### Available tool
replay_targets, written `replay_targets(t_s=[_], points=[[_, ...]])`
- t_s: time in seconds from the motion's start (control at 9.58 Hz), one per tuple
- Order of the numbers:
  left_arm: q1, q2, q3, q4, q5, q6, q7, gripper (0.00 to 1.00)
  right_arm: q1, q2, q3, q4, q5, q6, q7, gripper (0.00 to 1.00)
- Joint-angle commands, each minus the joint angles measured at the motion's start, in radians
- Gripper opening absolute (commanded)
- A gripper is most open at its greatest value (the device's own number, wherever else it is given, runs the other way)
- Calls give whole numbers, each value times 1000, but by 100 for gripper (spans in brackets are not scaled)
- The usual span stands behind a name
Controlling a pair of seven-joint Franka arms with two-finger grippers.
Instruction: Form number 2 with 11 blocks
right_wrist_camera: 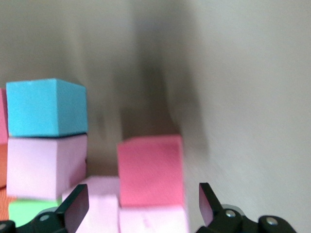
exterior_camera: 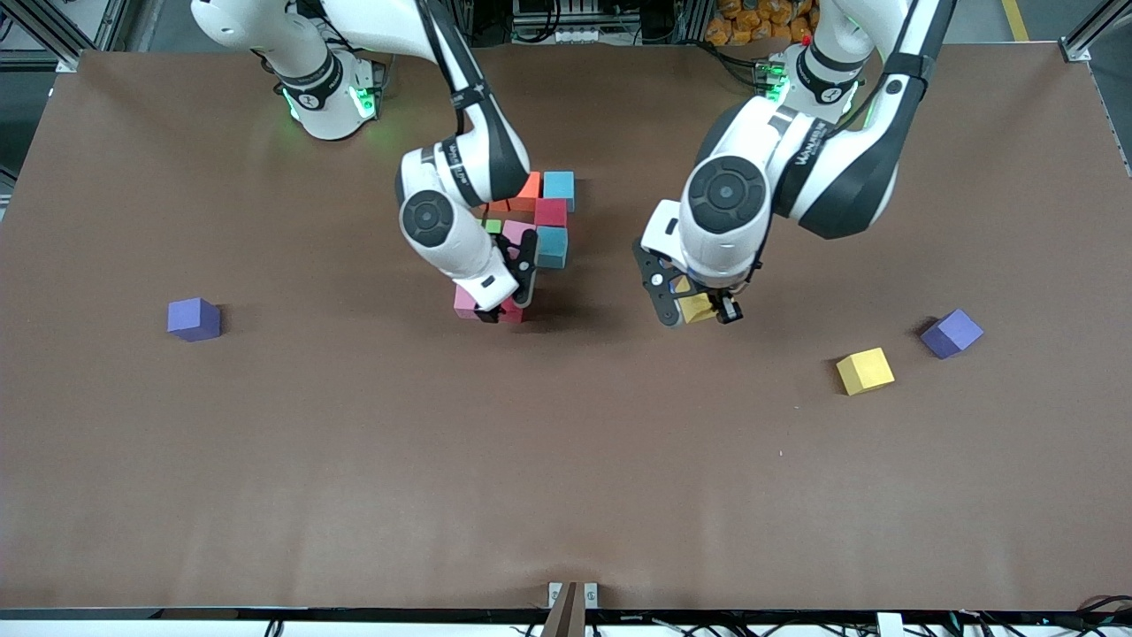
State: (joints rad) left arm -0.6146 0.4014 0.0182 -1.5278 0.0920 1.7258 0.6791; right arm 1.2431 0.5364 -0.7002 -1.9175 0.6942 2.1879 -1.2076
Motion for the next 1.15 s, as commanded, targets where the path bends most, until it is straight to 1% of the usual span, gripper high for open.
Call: replay_targets(t_s=[0.0, 0.1, 0.21, 0.31, 0.42, 0.52, 0.73, 0.94, 1.04], points=[[-16, 22, -17, 1, 54, 32, 26, 0, -71, -41, -102, 40, -5, -140, -12, 100], [-34, 37, -17, 2, 55, 72, 33, 0, -83, -41, -154, 54, -5, -161, -10, 100], [-54, 56, -17, 5, 54, 113, 48, 0, -79, -39, -244, 55, -5, -187, -13, 100], [-77, 77, -15, 8, 48, 133, 68, 0, -95, -36, -298, 54, -5, -209, -16, 100], [-115, 105, -4, 30, 45, 147, 91, 0, -164, -35, -312, 54, -5, -212, -20, 100], [-155, 141, 15, 56, 45, 156, 117, 0, -271, -33, -305, 54, -5, -229, -24, 100], [-230, 201, 61, 81, 40, 210, 177, 0, -426, -29, -283, 51, -22, -231, -39, 100], [-269, 246, 71, 101, 37, 253, 177, 0, -554, -29, -207, 54, -51, -221, -29, 100], [-283, 273, 75, 121, 25, 271, 177, 0, -592, -30, -190, 58, -85, -220, -21, 100]])
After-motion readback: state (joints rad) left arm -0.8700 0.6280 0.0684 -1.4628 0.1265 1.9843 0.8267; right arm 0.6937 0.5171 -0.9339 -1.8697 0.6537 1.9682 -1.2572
